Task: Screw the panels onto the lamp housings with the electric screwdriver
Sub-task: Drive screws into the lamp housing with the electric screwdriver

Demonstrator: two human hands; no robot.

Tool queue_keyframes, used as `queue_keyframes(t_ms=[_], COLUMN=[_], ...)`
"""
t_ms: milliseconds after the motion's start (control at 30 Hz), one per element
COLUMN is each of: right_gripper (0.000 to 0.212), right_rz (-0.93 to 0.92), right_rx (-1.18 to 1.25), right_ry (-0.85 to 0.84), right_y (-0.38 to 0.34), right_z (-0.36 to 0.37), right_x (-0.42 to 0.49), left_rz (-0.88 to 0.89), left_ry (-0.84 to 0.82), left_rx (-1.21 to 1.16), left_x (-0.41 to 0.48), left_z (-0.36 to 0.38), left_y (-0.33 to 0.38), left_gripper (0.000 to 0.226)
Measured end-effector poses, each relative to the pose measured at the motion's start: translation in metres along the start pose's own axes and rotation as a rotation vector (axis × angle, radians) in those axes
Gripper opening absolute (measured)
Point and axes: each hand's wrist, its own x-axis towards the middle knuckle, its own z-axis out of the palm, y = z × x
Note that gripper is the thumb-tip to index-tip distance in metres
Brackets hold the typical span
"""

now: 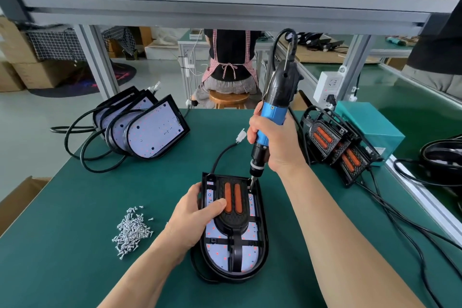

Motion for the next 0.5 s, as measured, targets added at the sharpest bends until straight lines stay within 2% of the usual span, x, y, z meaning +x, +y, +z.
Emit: queue_keyframes(t_ms=[200, 333, 500], right_gripper=[0.024, 0.025, 0.02], right_rz=[0.037, 0.044, 0.006], right_rx=[0.032, 0.143, 0.379], right_ry=[-0.023, 0.019, 0.451], right_y=[-0.003, -0.007, -0.033], right_z=[-0.005, -0.016, -0.032], right_x=[-0.002, -0.003, 0.01], left_rz=[-0.016, -0.022, -0.037], left_ry=[-0.001, -0.032, -0.032], left_rx=[0.0, 0.024, 0.073], left_x=[0.0, -0.001, -0.004], left_z=[-0.001, -0.002, -0.003], left_y=[0.0, 0.004, 0.006], left_gripper=[0.046, 0.044, 0.031])
